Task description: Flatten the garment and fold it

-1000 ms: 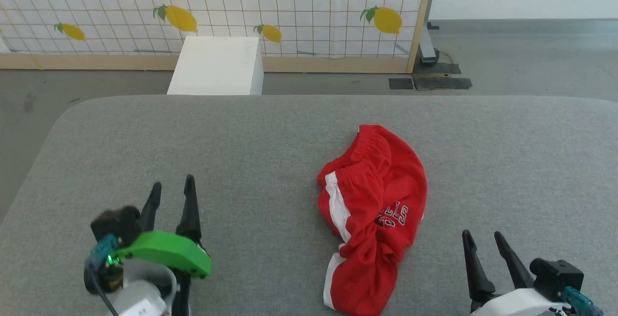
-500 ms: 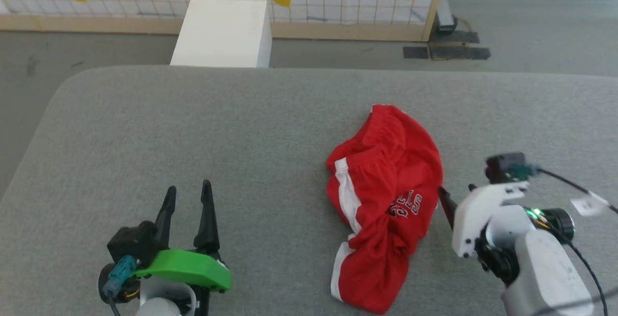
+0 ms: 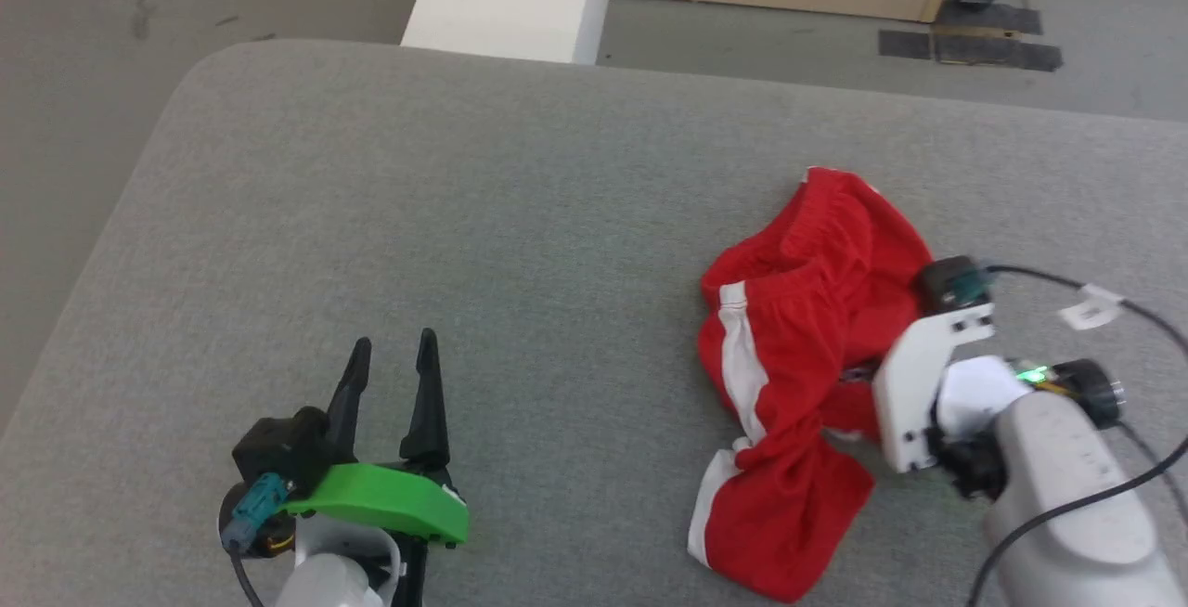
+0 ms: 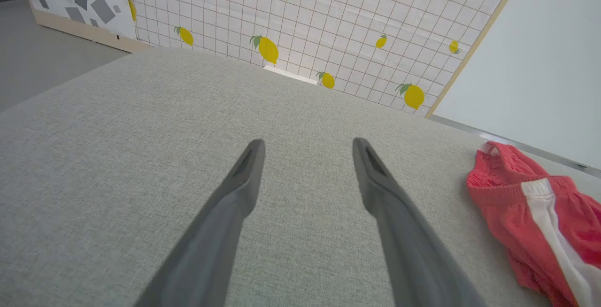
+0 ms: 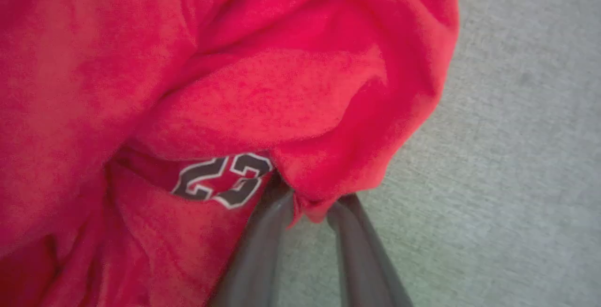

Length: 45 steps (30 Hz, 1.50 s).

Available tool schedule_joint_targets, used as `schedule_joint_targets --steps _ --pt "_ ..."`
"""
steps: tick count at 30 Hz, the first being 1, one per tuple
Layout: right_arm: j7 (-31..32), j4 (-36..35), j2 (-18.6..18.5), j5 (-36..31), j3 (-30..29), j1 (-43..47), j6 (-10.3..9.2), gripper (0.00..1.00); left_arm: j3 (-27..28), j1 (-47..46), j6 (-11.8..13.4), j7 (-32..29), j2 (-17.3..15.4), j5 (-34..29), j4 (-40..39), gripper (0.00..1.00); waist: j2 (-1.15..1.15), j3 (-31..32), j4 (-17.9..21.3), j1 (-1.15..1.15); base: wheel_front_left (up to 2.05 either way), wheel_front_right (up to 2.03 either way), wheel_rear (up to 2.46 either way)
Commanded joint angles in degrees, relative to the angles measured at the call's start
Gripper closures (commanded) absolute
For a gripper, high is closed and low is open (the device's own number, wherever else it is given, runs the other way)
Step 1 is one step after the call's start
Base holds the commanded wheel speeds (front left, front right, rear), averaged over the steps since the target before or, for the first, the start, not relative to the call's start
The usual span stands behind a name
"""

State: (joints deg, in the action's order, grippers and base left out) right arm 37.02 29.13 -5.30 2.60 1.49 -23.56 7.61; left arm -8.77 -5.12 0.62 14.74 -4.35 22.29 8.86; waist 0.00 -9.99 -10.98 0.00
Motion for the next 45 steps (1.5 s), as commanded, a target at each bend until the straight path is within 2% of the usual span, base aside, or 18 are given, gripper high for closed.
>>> schedule_joint_targets --steps 1,5,9,15,18,19,22,26,32,37,42,45 --pt "1.12 0.71 -2.29 -0.32 -1.39 0.24 -0.12 1.00 -0.03 -1.16 -0.49 0.26 0.41 -0.78 0.31 0.00 0.00 -1.19 -1.63 0.00 0.00 0.00 0.00" --pt "1.71 -1.85 -8.03 -1.33 -5.90 -4.16 -0.12 1.00 -0.55 -1.76 -1.29 0.26 0.85 -1.48 0.84 0.00 0.00 -1.86 -2.65 0.00 0.00 0.00 0.00" --pt "-0.49 -3.63 -11.69 -3.72 -10.05 -10.02 -0.12 1.00 -1.28 -2.55 -2.08 0.26 1.13 -1.77 1.41 0.00 0.00 -2.61 -3.79 0.00 0.00 0.00 0.00" --pt "-8.21 -4.13 -12.84 -9.00 -14.87 -17.41 -0.12 1.00 -2.02 -3.89 -2.44 0.26 1.34 -1.97 1.98 0.00 0.00 -3.69 -4.96 0.00 0.00 0.00 0.00" --pt "-8.59 -1.12 -12.03 -10.61 -15.37 -18.32 -0.12 1.00 -2.15 -4.20 -2.50 0.26 1.39 -2.07 2.37 0.00 0.00 -3.60 -5.08 0.00 0.00 0.00 0.00" --pt "-8.12 -0.09 -11.79 -10.87 -15.18 -18.38 -0.12 0.00 -2.15 -4.19 -2.49 0.26 1.40 -2.08 2.52 0.00 0.00 -3.51 -5.05 0.00 0.00 0.00 0.00" --pt "-9.98 1.03 -11.23 -9.91 -15.81 -18.72 -0.12 0.00 -1.90 -3.84 -2.34 0.26 1.42 -2.08 2.83 0.00 0.00 -2.79 -4.57 0.00 0.00 0.00 0.00" --pt "-15.65 -0.63 -9.55 -7.08 -17.88 -18.19 -0.12 0.00 -1.34 -2.78 -2.18 0.26 1.44 -2.37 3.04 0.00 0.00 -0.80 -3.14 0.00 0.00 0.00 0.00" --pt "-29.01 -8.49 -4.41 -0.08 -20.62 -11.99 -0.12 0.00 -0.29 -1.12 -2.24 0.26 1.45 -2.93 3.02 0.00 0.00 3.35 0.11 0.00 0.00 0.00 0.00" --pt "-36.99 -16.22 -0.35 4.43 -20.75 -0.53 -0.12 0.00 0.12 0.13 -2.43 0.26 1.45 -3.37 3.17 0.00 0.00 6.76 3.15 0.00 0.00 0.00 0.00" --pt "-38.26 -20.85 2.13 8.47 -20.06 12.63 -0.12 0.00 0.63 1.81 -2.37 0.26 1.44 -3.41 3.30 0.00 0.00 9.12 5.81 0.00 0.00 0.00 0.00" --pt "-37.77 -20.36 2.38 12.44 -18.16 20.35 -0.12 0.00 0.65 2.84 -2.41 0.26 1.45 -3.12 3.20 0.00 0.00 9.65 7.86 0.00 0.00 0.00 0.00"
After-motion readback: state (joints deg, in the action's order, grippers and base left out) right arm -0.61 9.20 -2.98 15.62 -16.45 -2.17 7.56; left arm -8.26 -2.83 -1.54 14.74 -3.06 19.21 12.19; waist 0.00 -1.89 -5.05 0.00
